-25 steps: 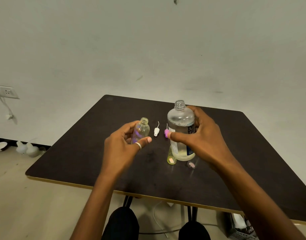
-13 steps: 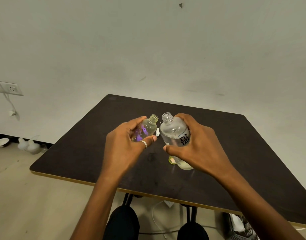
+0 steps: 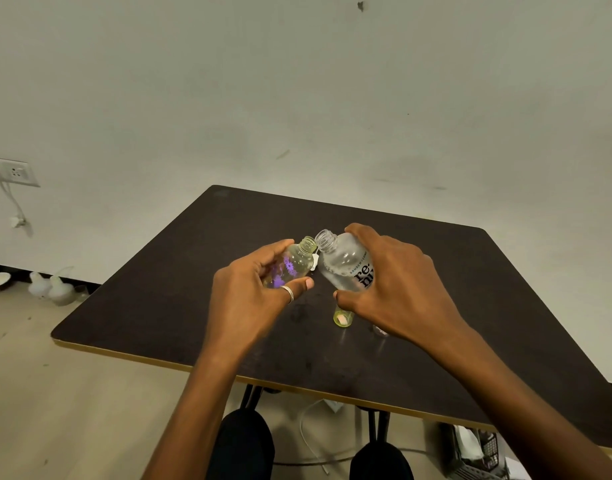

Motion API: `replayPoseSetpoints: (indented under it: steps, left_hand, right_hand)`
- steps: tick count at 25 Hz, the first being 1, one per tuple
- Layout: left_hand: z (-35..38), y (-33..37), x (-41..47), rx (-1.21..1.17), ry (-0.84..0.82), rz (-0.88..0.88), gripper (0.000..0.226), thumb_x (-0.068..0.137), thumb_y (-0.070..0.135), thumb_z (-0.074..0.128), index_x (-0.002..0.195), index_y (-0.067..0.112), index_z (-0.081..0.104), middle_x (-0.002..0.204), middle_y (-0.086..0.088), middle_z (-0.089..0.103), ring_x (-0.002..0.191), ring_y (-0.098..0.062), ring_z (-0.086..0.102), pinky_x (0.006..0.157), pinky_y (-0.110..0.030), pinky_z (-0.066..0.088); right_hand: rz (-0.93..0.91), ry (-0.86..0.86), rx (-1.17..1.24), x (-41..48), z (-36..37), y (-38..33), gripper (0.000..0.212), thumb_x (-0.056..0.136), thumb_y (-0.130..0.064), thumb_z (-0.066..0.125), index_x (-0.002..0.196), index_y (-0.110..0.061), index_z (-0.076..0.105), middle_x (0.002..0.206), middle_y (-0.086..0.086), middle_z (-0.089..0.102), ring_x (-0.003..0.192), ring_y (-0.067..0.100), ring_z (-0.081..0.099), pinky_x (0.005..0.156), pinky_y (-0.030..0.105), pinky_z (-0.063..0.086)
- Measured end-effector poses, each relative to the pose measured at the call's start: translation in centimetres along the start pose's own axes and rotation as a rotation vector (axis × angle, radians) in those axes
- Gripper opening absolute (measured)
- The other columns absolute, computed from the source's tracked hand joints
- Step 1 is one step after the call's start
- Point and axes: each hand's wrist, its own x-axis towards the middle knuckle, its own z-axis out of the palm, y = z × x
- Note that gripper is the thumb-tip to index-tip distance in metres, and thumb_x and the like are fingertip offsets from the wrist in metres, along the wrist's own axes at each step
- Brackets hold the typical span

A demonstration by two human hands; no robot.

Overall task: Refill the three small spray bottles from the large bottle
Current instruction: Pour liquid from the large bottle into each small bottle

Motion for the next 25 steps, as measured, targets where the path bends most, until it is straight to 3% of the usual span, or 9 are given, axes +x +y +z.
replayPoseSetpoints:
  steps: [12,18,22,25]
  left_hand:
    - [0.4,0.9,0.8,-0.029,0.0,-0.005,0.062,0.068,0.035,0.087,0.126,0.028,0.066,0.101,0.027,0.064,0.09,0.021,0.06,0.078,-0.001,0.046]
    - [0.7,1.0,1.1,-0.017,0.021,-0.002,0.064,0.068,0.035,0.087,0.128,0.025,0.065,0.116,0.012,0.07,0.097,0.006,0.065,0.083,-0.006,0.05]
    - [0.8,1.0,1.1,-0.013,0.025,0.003,0.062,0.068,0.034,0.088,0.126,0.026,0.067,0.108,0.018,0.069,0.09,0.013,0.064,0.078,-0.001,0.047]
    - [0.9,0.8,1.2,0.001,0.034,-0.002,0.064,0.068,0.034,0.087,0.127,0.025,0.065,0.114,0.012,0.071,0.092,0.012,0.063,0.08,-0.002,0.048]
  right_hand:
    - [-0.026,-0.018,-0.092,1.4,-1.0,0.9,0.077,0.067,-0.046,0.071,0.136,-0.034,0.037,0.098,-0.007,0.06,0.083,0.019,0.058,0.068,0.032,0.047]
    - [-0.044,0.005,-0.135,1.9,-1.2,1.3,0.077,0.069,-0.045,0.071,0.137,-0.034,0.037,0.099,-0.007,0.061,0.081,0.019,0.06,0.067,0.033,0.052]
    - [-0.053,0.038,-0.146,2.4,-0.6,1.8,0.067,0.071,-0.051,0.069,0.13,-0.037,0.04,0.096,-0.011,0.061,0.081,0.018,0.062,0.066,0.036,0.055]
    - [-0.062,0.035,-0.162,2.7,-0.3,2.0,0.065,0.072,-0.052,0.069,0.128,-0.037,0.04,0.094,-0.011,0.061,0.078,0.018,0.062,0.064,0.037,0.055]
